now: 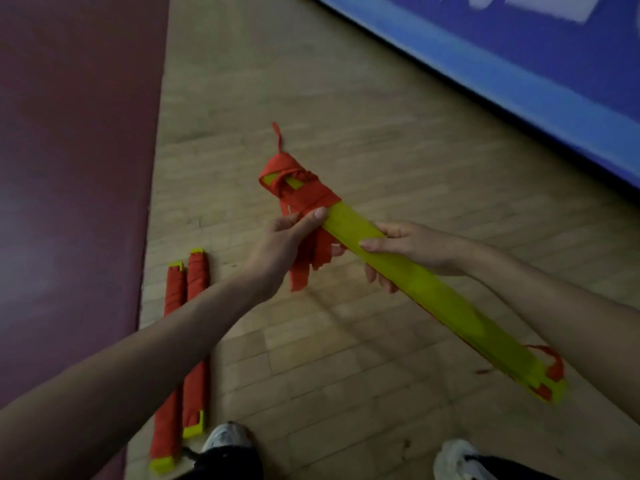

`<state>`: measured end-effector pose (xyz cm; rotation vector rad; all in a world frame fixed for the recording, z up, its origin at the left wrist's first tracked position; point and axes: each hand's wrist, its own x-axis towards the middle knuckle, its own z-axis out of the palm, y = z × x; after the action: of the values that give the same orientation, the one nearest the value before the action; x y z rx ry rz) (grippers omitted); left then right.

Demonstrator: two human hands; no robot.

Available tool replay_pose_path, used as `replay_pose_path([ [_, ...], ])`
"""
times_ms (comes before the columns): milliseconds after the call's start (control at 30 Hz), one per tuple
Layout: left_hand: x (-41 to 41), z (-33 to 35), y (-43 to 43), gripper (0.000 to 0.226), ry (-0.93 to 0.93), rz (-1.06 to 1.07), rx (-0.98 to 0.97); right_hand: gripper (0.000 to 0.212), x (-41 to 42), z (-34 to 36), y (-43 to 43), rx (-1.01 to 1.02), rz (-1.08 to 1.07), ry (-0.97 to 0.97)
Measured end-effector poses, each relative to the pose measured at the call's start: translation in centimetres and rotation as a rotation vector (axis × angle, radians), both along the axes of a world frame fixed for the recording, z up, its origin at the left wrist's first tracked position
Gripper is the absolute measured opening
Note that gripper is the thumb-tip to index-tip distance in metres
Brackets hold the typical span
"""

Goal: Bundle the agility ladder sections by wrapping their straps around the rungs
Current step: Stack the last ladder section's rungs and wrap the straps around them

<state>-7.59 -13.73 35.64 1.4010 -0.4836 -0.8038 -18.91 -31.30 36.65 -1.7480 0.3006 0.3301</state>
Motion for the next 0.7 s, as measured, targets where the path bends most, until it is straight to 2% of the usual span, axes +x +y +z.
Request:
replay_pose_path([
  [167,-3.9,4.0,1.8,0.013,0.091,-0.109,0.011,0.006,-3.2,4.8,2.2,-0.162,-0.101,-0.114],
  [300,-7.2,5.3,3.2,0.013,0.129,-0.069,0.035,0.007,-5.7,6.0,4.2,-0.407,-0.09,-0.16],
  [400,-9.1,5.5,4.2,0.012,0.106,-0.014,0.04,0.031,-7.4,6.4,6.0,-0.777,-0.044,-0.16],
  [467,-9.9,5.6,5.0,0.012,0.074,-0.006,0.037,0.036,-8.2,6.4,7.3,-0.988,-0.036,-0.151],
  [600,-10.6,5.6,5.9,0.013,0.018,-0.012,0.021,0.032,-9.1,5.7,9.0,-1.188,-0.044,-0.226],
  [700,-11.0,5.6,6.1,0.013,0.057,-0.022,-0.017,0.032,-9.5,4.9,9.1,-1.303,-0.048,-0.26],
])
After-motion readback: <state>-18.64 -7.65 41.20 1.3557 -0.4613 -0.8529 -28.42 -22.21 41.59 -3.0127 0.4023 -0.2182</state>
